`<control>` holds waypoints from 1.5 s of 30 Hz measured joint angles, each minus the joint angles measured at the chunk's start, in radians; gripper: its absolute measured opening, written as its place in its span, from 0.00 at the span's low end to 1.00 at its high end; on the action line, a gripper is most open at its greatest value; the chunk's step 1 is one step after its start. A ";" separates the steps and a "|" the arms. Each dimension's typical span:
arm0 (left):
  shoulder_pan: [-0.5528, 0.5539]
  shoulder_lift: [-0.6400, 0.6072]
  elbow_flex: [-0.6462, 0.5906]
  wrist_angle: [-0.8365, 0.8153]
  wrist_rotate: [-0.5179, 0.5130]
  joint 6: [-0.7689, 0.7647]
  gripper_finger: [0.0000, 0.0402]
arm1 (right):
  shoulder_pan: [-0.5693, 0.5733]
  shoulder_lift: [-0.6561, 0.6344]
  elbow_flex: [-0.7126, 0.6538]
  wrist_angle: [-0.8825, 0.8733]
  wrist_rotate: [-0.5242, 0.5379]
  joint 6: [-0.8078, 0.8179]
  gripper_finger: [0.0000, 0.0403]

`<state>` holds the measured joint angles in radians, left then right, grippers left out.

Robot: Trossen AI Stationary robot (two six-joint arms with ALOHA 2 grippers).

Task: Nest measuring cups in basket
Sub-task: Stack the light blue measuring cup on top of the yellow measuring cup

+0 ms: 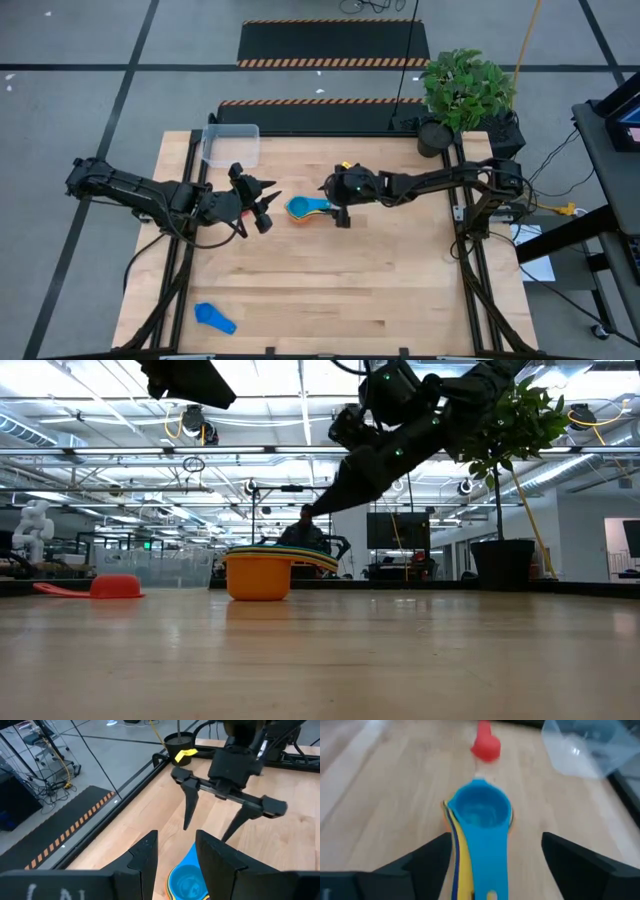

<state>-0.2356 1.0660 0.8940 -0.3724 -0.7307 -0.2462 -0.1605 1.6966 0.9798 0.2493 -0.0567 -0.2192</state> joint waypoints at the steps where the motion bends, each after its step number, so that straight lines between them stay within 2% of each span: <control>1: 0.000 0.000 0.000 0.001 0.000 0.000 0.34 | -0.005 0.000 0.000 -0.014 0.000 0.004 0.77; 6: 0.000 0.000 0.000 0.003 0.000 -0.001 0.34 | -0.028 0.000 0.000 -0.027 -0.001 0.052 0.89; 10: 0.000 0.000 0.000 0.009 0.000 -0.001 0.34 | -0.030 0.011 0.000 -0.042 -0.075 0.069 0.94; 13: 0.000 0.000 0.000 0.009 0.000 -0.002 0.34 | -0.031 0.031 0.000 -0.035 -0.122 0.075 0.94; 18: 0.000 0.000 0.000 0.010 -0.001 -0.002 0.34 | -0.035 0.096 0.001 0.025 -0.128 0.051 0.94; 30: 0.000 0.000 0.000 0.010 -0.002 0.004 0.34 | -0.041 0.193 0.075 -0.063 -0.129 0.050 0.93; 34: 0.000 0.000 0.000 0.009 -0.002 0.004 0.34 | -0.041 0.220 0.108 -0.127 -0.129 0.047 0.88; 45: 0.000 0.000 0.000 0.008 -0.001 0.005 0.34 | -0.041 0.223 0.140 -0.154 -0.126 0.020 0.58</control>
<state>-0.2352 1.0660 0.8940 -0.3649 -0.7319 -0.2411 -0.2016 1.9194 1.1194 0.0958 -0.1827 -0.1996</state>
